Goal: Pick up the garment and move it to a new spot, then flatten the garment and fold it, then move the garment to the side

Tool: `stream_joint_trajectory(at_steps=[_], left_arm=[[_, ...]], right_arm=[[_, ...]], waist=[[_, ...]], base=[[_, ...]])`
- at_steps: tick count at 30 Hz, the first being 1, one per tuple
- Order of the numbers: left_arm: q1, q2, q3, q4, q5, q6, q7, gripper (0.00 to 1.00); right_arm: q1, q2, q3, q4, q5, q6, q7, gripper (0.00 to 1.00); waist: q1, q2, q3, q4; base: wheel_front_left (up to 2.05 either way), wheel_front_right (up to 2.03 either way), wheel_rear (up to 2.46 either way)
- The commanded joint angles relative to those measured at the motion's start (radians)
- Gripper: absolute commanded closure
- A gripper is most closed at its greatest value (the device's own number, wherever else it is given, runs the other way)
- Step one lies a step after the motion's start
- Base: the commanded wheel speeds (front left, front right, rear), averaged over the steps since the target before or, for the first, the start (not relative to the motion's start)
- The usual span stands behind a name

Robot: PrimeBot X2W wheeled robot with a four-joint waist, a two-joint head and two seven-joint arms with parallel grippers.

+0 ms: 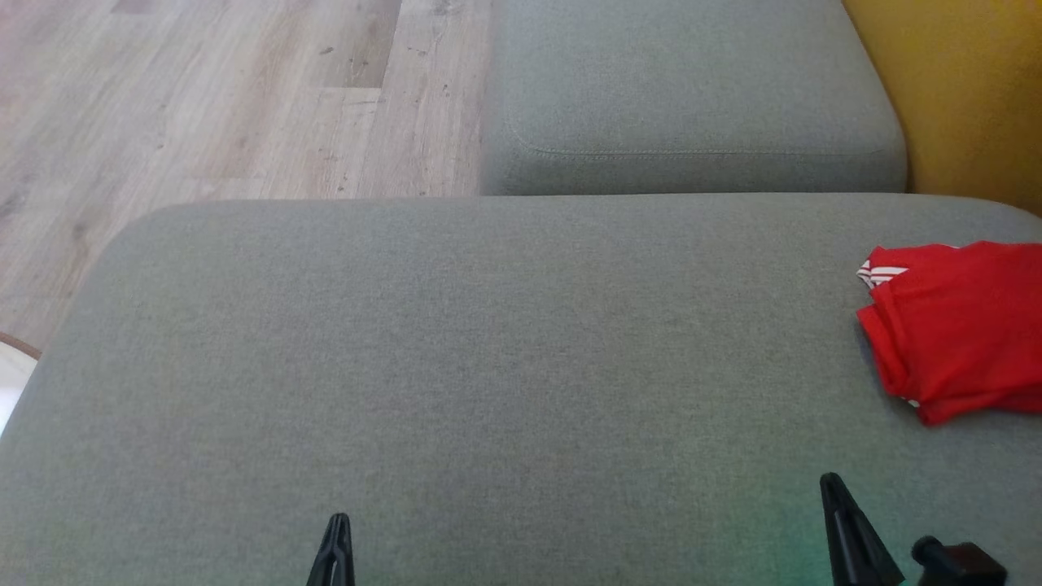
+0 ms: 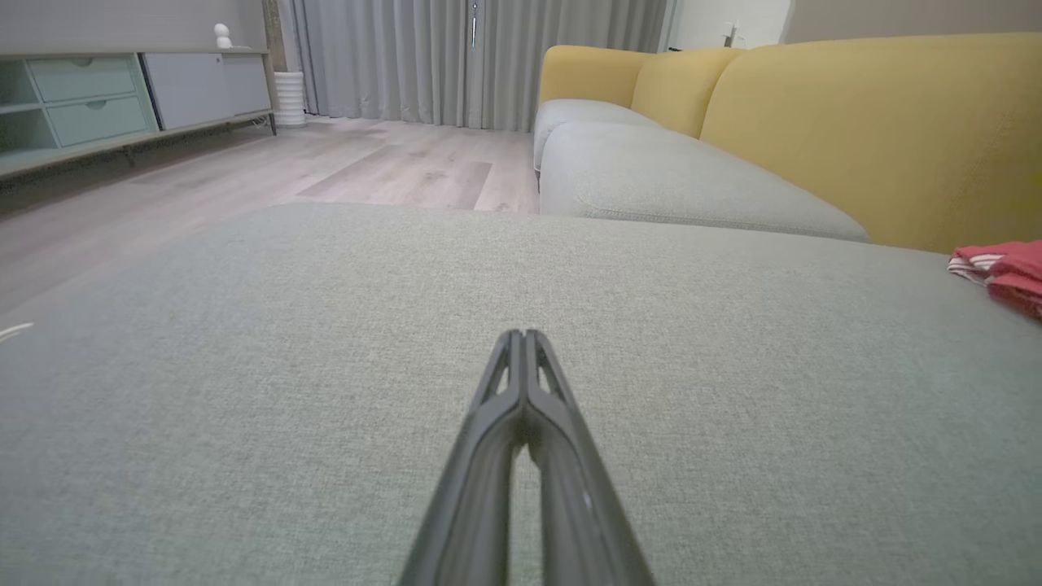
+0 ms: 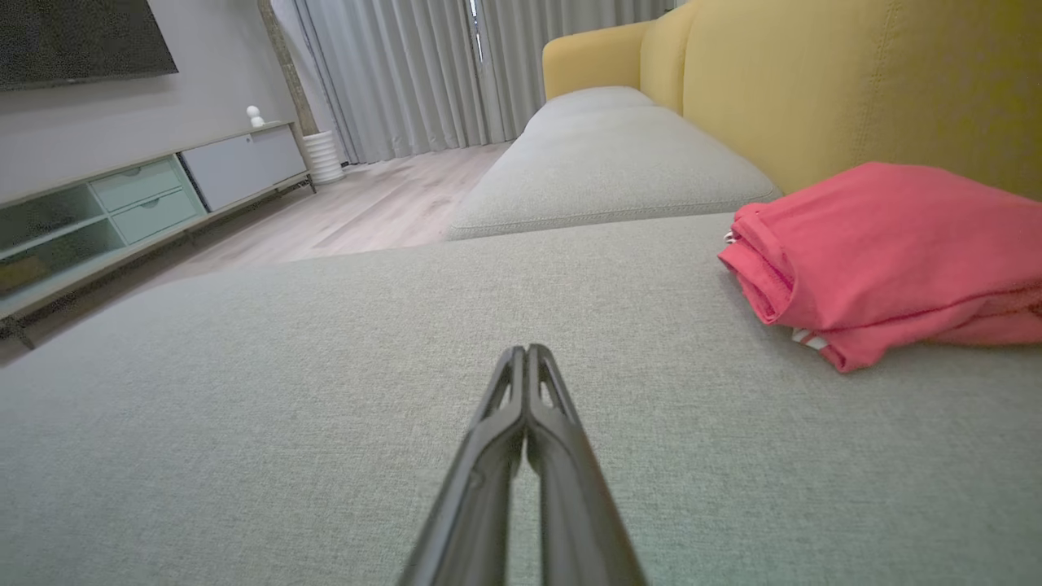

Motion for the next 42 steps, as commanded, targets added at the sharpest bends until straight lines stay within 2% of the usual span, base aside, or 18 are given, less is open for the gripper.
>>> stream_joint_trajectory(at_steps=[1,42], left_arm=[[-0.039,0.003,0.01,-0.032,-0.033,-0.009,0.004,1.0],[-0.147,0.018,0.107,-0.005,-0.534,-0.094,0.104,1.0]], right_arm=[[-0.035,-0.001,-0.005,-0.03,0.036,0.0,0.005,1.0],[-0.148,-0.005,-0.046,-0.007,0.525,0.003,0.11,1.0]], waist=[[0.0,-0.0001,0.002,-0.001],[0.0,-0.0001,0.038,-0.033]], base=[[0.0,0.0,0.0],[0.0,0.0,0.0]])
